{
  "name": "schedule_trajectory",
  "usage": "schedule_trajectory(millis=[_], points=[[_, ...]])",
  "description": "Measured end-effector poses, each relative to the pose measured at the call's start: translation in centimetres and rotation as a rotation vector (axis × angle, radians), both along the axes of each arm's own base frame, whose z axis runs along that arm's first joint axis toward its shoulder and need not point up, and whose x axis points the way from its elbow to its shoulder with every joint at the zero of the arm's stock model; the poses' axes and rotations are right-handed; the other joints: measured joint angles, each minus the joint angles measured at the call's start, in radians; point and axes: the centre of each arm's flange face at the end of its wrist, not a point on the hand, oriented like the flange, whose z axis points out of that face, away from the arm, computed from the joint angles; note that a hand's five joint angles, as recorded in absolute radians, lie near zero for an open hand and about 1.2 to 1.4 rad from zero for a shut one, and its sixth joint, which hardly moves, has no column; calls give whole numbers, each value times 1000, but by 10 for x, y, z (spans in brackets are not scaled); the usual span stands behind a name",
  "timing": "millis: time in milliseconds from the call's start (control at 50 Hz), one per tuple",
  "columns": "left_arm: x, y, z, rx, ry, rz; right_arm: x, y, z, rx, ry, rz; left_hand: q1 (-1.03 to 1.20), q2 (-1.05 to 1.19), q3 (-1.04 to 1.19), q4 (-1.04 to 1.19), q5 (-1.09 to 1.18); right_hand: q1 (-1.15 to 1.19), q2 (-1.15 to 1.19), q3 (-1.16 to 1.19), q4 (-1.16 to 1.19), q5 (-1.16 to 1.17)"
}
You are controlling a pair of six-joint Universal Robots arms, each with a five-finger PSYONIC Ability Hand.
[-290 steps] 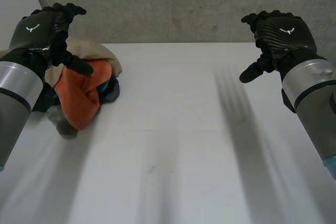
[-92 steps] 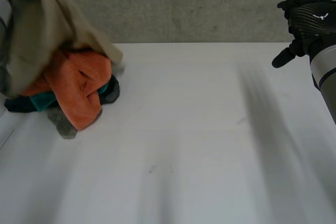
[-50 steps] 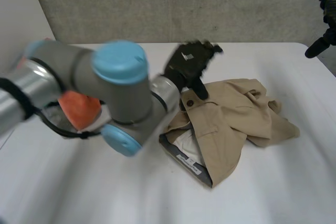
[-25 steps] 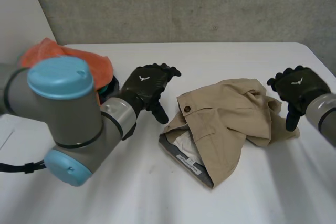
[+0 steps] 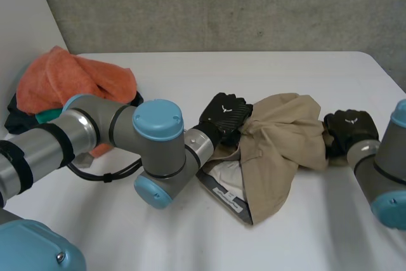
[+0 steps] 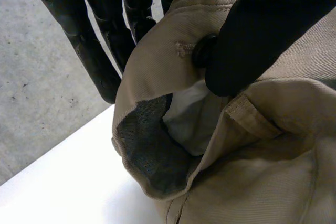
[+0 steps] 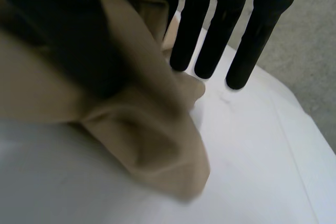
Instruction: Fold the laundry.
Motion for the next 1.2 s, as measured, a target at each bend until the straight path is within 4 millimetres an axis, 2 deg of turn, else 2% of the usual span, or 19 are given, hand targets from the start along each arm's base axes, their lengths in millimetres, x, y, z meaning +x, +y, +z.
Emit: schedule_trajectory(millis=[40, 140, 200, 300, 360, 400, 420, 460, 540, 560, 580, 600, 660, 700, 800, 860, 1000, 1080, 1200], points=[[3, -1, 7, -5, 0, 29, 3, -14, 5, -35, -6, 2, 0, 3, 2, 10, 0, 127, 175, 185, 184, 167], [18, -2, 41, -36, 19, 139, 13, -50, 27, -158, -29, 11, 0, 3, 19, 11, 0, 127, 185, 213, 225, 179], [32, 7, 71, -56, 40, 202, 29, -75, 48, -261, -53, 39, 0, 4, 39, 11, 0, 127, 185, 214, 227, 179], [47, 43, 101, -42, 79, 209, 78, -96, 66, -407, -118, 174, 0, 18, 41, 12, 15, 127, 185, 214, 228, 185], [44, 65, 103, -6, 102, 175, 102, -94, 63, -440, -153, 262, 0, 21, 46, 12, 18, 127, 185, 214, 228, 198], [38, 87, 100, 50, 129, 132, 125, -88, 57, -461, -193, 356, 0, 25, 51, 15, 18, 127, 185, 214, 228, 198], [38, 87, 100, 50, 129, 132, 125, -88, 57, -461, -193, 356, 0, 25, 51, 15, 18, 127, 185, 214, 228, 198], [28, 107, 89, 127, 154, 93, 151, -77, 51, -477, -258, 483, 0, 27, 53, 16, 18, 127, 185, 214, 228, 198], [14, 119, 72, 206, 174, 70, 165, -69, 50, -477, -328, 564, -21, -16, 10, -14, 3, 110, 151, 177, 189, 177], [12, 120, 70, 211, 175, 69, 165, -69, 50, -476, -333, 567, -62, -66, -23, -60, -37, 45, 74, 118, 129, 114], [9, 120, 68, 220, 180, 67, 166, -68, 51, -473, -344, 573, -219, -228, -179, -219, -182, -79, -66, -36, -25, -40], [6, 120, 66, 225, 184, 66, 166, -67, 51, -466, -352, 574, -405, -442, -411, -454, -402, -291, -334, -293, -281, -301], [2, 117, 66, 224, 194, 67, 162, -67, 53, -446, -357, 557, -422, -571, -601, -651, -592, -647, -675, -633, -623, -634], [2, 113, 70, 216, 202, 72, 156, -67, 58, -428, -353, 532, -424, -593, -628, -697, -640, -750, -778, -750, -743, -738], [18, 94, 93, 188, 227, 121, 126, -71, 81, -387, -317, 444, -426, -679, -680, -734, -679, -751, -782, -760, -757, -742], [36, 80, 113, 163, 245, 166, 96, -70, 102, -357, -268, 375, -426, -730, -707, -760, -705, -751, -782, -760, -757, -742], [65, 63, 151, 93, 278, 214, 50, -43, 134, -258, -163, 284, -426, -794, -768, -816, -761, -751, -782, -760, -757, -742], [73, 54, 156, 75, 272, 209, 38, -23, 134, -175, -133, 251, -426, -804, -776, -824, -770, -751, -782, -760, -757, -742], [85, 30, 153, 78, 242, 165, 21, 12, 116, -20, -109, 169, -426, -817, -790, -837, -785, -751, -782, -760, -757, -742]])
